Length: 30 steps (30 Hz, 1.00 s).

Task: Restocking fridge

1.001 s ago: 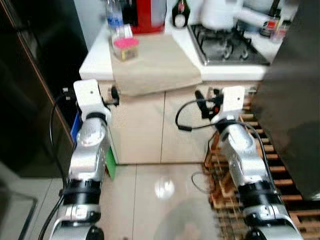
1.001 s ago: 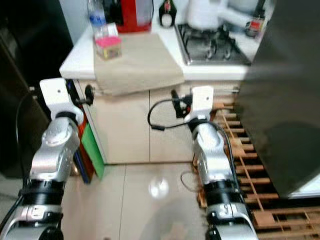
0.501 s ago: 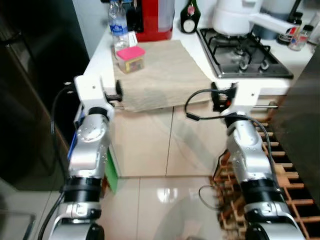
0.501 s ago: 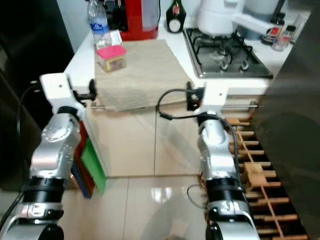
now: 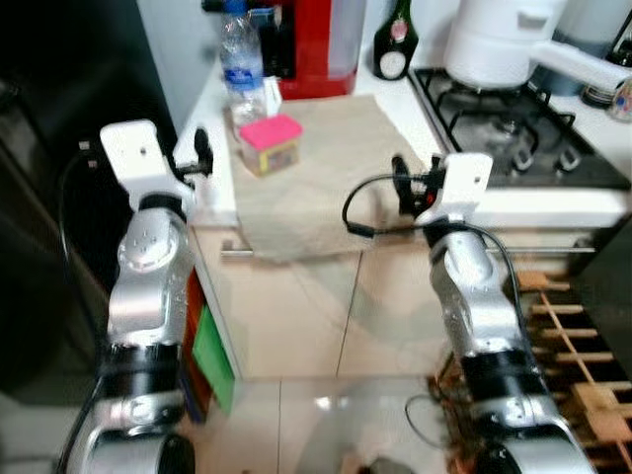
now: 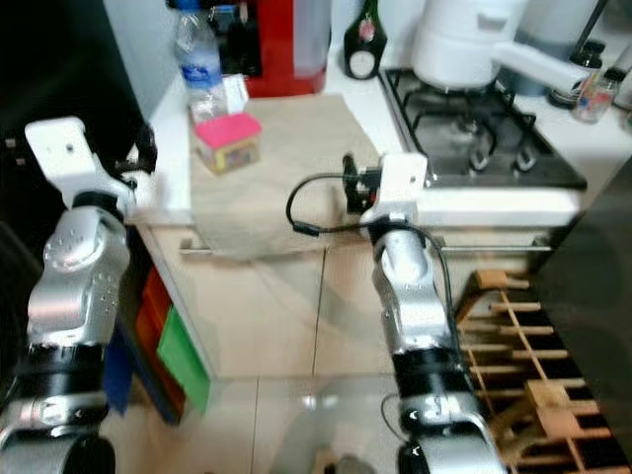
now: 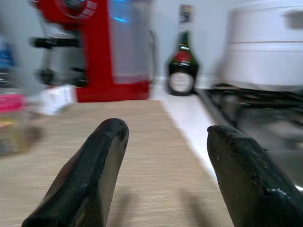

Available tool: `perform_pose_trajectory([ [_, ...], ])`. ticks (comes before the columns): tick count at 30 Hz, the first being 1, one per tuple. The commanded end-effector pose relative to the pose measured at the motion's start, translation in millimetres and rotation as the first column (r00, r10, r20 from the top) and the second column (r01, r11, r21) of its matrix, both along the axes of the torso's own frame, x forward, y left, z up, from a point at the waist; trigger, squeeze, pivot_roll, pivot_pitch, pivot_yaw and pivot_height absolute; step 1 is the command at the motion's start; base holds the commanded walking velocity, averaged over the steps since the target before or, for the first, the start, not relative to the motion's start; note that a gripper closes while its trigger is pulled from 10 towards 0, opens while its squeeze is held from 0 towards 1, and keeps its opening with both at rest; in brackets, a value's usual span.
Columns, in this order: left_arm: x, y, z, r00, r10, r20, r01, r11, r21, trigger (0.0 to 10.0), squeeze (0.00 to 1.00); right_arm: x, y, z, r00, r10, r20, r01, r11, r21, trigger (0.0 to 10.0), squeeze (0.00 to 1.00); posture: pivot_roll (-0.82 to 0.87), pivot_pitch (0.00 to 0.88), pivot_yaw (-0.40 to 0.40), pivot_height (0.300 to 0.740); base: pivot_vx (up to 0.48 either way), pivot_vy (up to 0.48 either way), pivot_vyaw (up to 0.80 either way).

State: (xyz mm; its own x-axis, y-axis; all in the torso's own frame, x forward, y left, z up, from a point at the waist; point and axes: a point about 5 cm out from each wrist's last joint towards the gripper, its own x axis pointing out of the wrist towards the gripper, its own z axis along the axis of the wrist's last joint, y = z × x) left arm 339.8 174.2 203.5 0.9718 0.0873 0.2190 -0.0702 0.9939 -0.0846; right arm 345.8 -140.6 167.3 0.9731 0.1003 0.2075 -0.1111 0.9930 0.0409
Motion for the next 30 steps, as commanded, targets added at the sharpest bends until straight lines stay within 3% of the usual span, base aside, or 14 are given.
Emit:
perform_pose_trajectory([
  [1,1.9,5.6,9,1.0,0.002,0.016,-0.003,1.0,0.031,10.0,0.0,-0.6,5.8,4,1.0,0.016,0.017,-0.016,1.0,-0.005,10.0,0.0,-0.06,0.0,0.004,0.74,0.0,0.0,-0.74],
  [7,10.7,8.6,8,0.999,-0.014,-0.031,0.015,0.999,0.034,10.0,0.0,-0.9,3.0,5,1.0,0.006,0.026,-0.006,1.0,0.0,10.0,0.0,-0.06,0.0,0.006,0.74,0.0,0.0,-0.36],
  [9,24.2,8.5,7,0.989,-0.112,-0.093,0.114,0.993,0.018,10.0,0.0,-1.5,1.3,6,1.0,0.001,0.027,-0.001,1.0,0.005,10.0,0.0,-0.07,0.0,0.006,0.74,0.0,0.0,0.0],
  [13,36.4,11.6,9,0.977,-0.175,-0.121,0.181,0.983,0.04,10.0,0.0,-3.2,2.4,5,1.0,0.002,0.029,-0.002,1.0,0.006,10.0,0.0,-0.08,0.0,0.019,0.74,0.0,0.0,0.0],
  [20,45.4,24.1,16,0.983,-0.144,-0.111,0.15,0.988,0.044,10.0,0.0,-9.2,-0.4,3,1.0,-0.01,0.03,0.01,1.0,0.004,10.0,0.0,-0.11,0.0,0.046,0.74,0.0,0.0,0.0],
  [22,36.1,38.6,20,0.998,-0.014,-0.054,0.013,1.0,-0.014,10.0,0.0,-15.2,-7.8,11,0.995,-0.062,0.077,0.062,0.998,0.002,10.0,0.0,-0.12,0.0,0.056,0.74,0.0,0.0,0.0],
  [24,11.2,42.5,21,0.997,0.071,0.015,-0.07,0.997,-0.043,10.0,0.0,-29.7,-15.2,33,0.979,-0.101,0.176,0.103,0.995,0.0,10.0,0.0,-0.12,0.0,0.059,0.74,0.0,0.0,0.0],
  [25,2.0,40.0,21,0.997,0.073,0.032,-0.072,0.997,-0.038,10.0,0.0,-35.5,-15.7,40,0.974,-0.097,0.207,0.101,0.995,-0.006,10.0,0.0,-0.12,0.0,0.059,0.74,0.0,0.0,0.0],
  [26,-22.9,23.3,15,0.999,0.023,0.039,-0.024,0.999,0.029,10.0,0.0,-51.9,-16.0,46,0.969,-0.075,0.236,0.088,0.995,-0.046,10.0,0.0,-0.11,0.01,0.043,0.74,0.0,0.0,0.0],
  [27,-34.3,15.2,11,0.999,-0.003,0.033,0.002,0.999,0.053,10.0,0.0,-59.5,-18.2,43,0.971,-0.071,0.226,0.086,0.995,-0.055,10.0,0.0,-0.11,0.012,0.038,0.74,0.0,0.0,0.0],
  [28,-34.3,15.2,11,0.999,-0.003,0.033,0.002,0.999,0.053,10.0,0.0,-59.5,-18.2,43,0.971,-0.071,0.226,0.086,0.995,-0.055,10.0,0.0,-0.11,0.012,0.038,0.74,0.0,0.0,0.0],
  [29,-48.8,2.7,3,0.999,-0.054,0.005,0.053,0.993,0.108,10.0,0.0,-69.9,-26.2,34,0.98,-0.09,0.178,0.099,0.994,-0.043,10.0,0.0,-0.1,0.019,0.022,0.74,0.0,0.0,0.0],
  [30,-54.6,-5.3,-1,0.994,-0.111,0.001,0.11,0.984,0.141,10.0,0.0,-73.8,-29.6,27,0.984,-0.094,0.15,0.101,0.994,-0.039,10.0,0.0,-0.09,0.021,0.009,0.74,0.0,0.0,0.0],
])
